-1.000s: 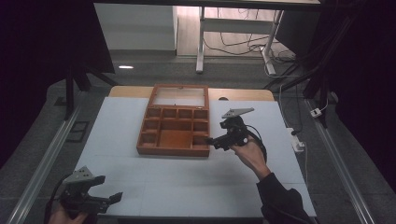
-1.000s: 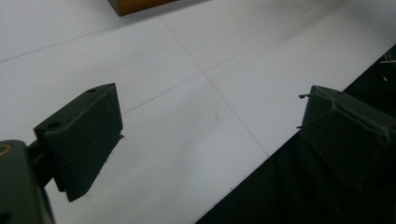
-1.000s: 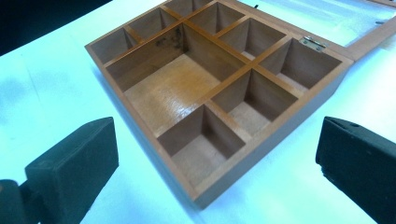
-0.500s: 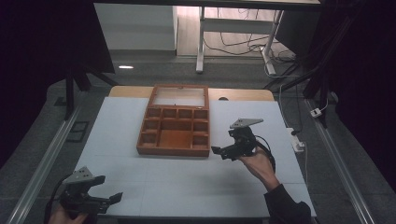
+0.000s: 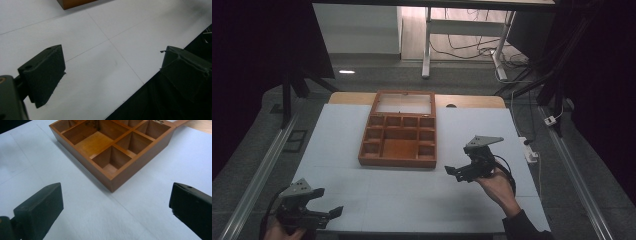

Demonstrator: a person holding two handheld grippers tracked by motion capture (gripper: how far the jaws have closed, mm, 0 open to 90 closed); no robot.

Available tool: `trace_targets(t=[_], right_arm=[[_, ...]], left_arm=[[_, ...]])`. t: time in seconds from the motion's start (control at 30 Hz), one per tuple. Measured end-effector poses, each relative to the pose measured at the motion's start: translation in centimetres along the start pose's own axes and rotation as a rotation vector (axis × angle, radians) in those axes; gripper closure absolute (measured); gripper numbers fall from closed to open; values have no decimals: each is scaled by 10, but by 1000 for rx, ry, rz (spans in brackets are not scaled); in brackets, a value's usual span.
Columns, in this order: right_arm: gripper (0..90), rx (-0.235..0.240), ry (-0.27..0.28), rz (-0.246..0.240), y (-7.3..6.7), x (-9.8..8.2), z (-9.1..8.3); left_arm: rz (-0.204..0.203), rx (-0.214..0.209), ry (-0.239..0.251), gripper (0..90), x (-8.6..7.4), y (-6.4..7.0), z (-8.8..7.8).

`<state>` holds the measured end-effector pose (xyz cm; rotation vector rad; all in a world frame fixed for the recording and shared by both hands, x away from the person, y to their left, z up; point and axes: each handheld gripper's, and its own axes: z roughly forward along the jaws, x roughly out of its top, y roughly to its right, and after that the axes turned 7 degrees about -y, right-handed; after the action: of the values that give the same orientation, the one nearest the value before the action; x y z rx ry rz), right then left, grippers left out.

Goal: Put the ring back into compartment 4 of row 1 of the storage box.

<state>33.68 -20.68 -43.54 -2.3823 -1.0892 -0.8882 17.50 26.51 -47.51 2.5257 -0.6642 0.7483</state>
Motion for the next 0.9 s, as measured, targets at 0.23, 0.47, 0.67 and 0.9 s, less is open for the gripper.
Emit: trace_targets(t=[0.23, 0.47, 0.67, 0.9], right_arm=[[0, -13, 15, 22, 0, -12, -15], [0, -32, 10, 28, 0, -26, -26], [0, -53, 12, 29, -3, -35, -36], [0, -81, 24, 59, -4, -47, -48]], left_arm=[[-1, 3, 1, 54, 0, 0, 0], [-4, 5, 3, 54, 0, 0, 0], [-5, 6, 7, 54, 0, 0, -1], [-8, 6, 11, 53, -1, 0, -1]])
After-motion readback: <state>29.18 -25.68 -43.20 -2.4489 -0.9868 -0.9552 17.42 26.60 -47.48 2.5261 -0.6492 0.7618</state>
